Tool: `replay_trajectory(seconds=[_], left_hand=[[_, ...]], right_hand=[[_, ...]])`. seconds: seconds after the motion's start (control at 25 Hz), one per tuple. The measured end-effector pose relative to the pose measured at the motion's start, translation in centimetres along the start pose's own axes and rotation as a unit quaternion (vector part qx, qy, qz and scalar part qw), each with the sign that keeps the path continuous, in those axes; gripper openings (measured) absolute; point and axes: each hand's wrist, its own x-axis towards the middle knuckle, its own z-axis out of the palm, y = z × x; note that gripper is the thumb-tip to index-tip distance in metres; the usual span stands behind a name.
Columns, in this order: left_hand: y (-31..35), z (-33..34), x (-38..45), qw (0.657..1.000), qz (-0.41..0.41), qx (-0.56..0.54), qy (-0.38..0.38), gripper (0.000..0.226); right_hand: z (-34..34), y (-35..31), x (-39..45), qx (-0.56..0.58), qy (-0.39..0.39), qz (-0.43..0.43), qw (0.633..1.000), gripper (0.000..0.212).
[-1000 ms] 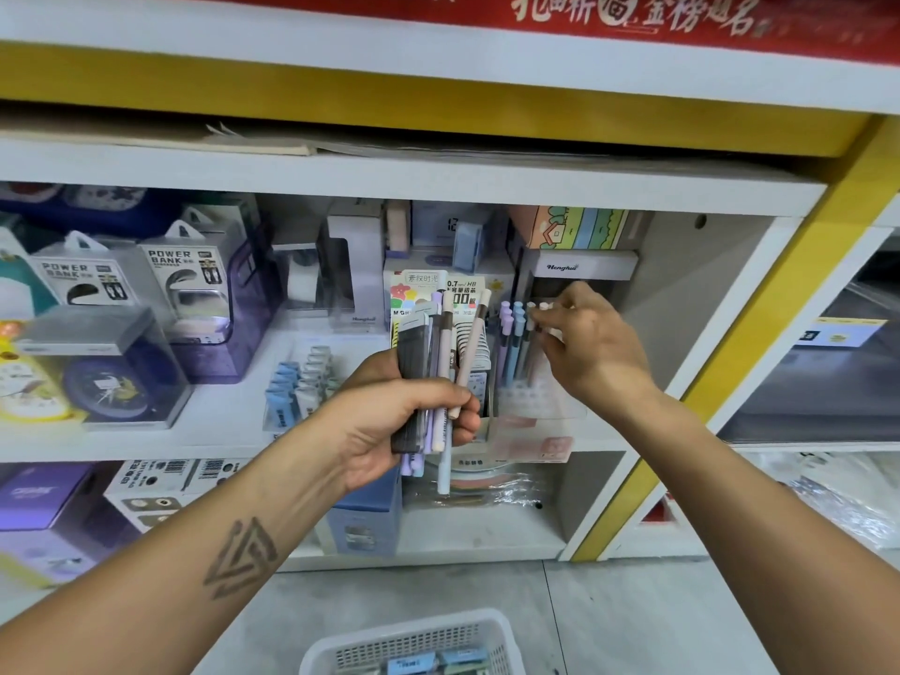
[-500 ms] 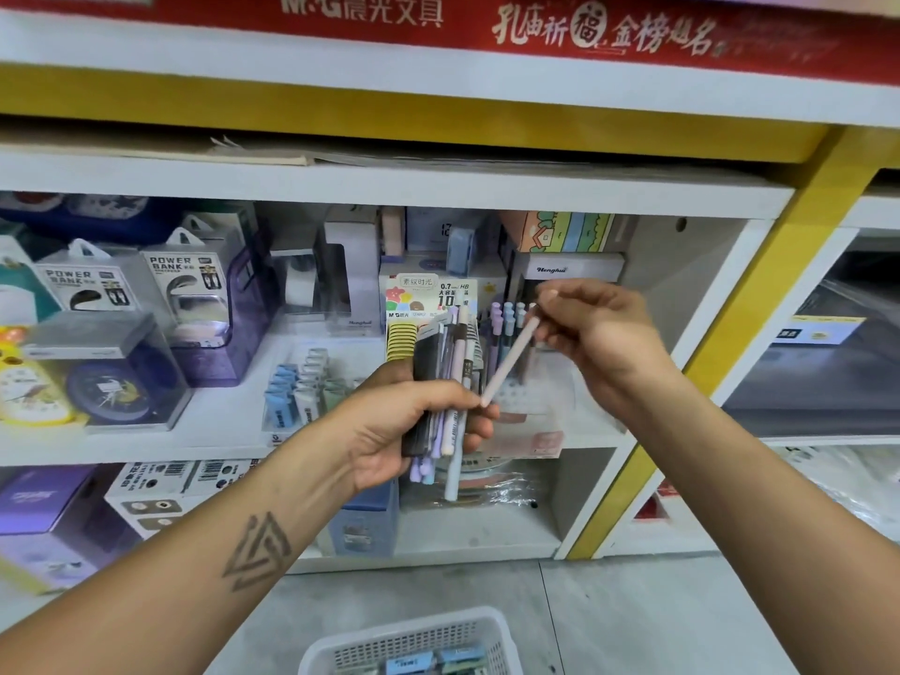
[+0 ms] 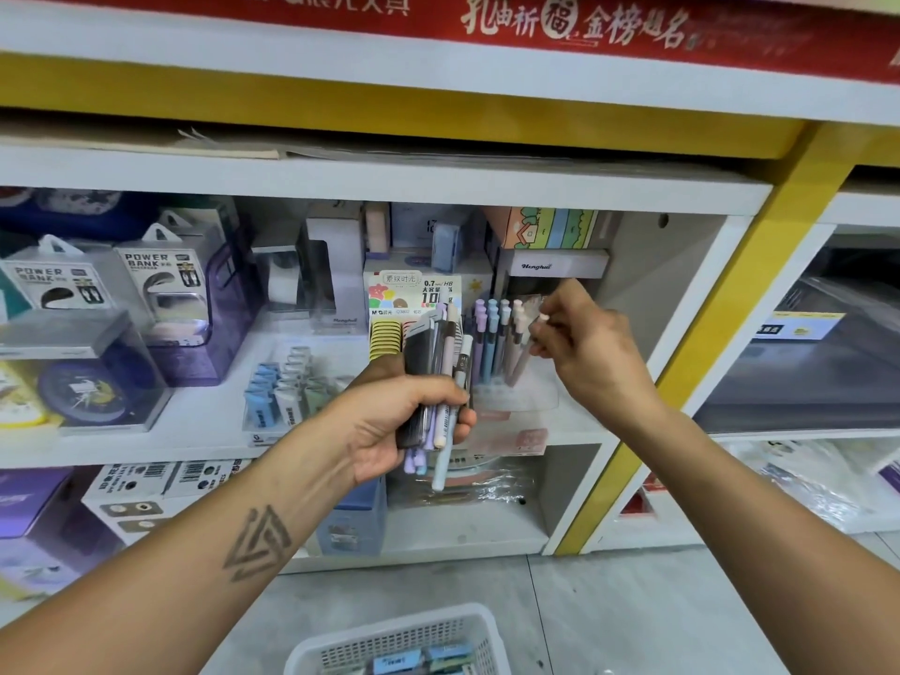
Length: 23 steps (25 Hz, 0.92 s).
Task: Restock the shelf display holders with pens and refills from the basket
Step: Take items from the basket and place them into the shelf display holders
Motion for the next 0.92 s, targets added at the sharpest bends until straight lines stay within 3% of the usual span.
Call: replay_trajectory(seconds=[0.44, 0.52, 0.6, 0.64, 0.72, 0.8, 0.92], left_hand=[[-0.4, -0.7, 0.5, 0.999, 0.027, 0.000, -0.018, 0.012], [-0.3, -0.7, 0.4, 0.999, 0.032, -0.003, -0.024, 0.012], [-0.2, -0.7, 0.2, 0.999, 0.028, -0.007, -0.031, 0.009], [-0.2, -0.7, 0.1, 0.999, 0.027, -0.009, -0.032, 0.010], [-0.1, -0.8, 0.0, 0.999, 0.031, -0.017, -0.028, 0.016], [0.0, -0.9, -0.2, 0.999, 0.033, -0.029, -0.027, 0.018], [0.0, -1.1, -0.4, 0.998, 0.026, -0.046, -0.039, 0.025]], right_hand=[[0.4, 0.1, 0.1, -0.002, -0.031, -0.010, 0.999, 0.015], [0.7, 0.2, 0.1, -0.083, -0.036, -0.033, 0.995, 0.010], [1.0, 0.0, 0.3, -0.165, -0.022, -0.049, 0.985, 0.019], [1.1, -0.6, 0.4, -0.140, -0.007, -0.034, 0.990, 0.021], [1.3, -2.3, 0.5, 0.072, -0.031, 0.068, 0.995, 0.020], [1.7, -3.8, 0.4, 0.304, -0.119, 0.164, 0.931, 0.019], [2.0, -4.9, 0.1, 0.421, -0.180, 0.194, 0.868, 0.022]])
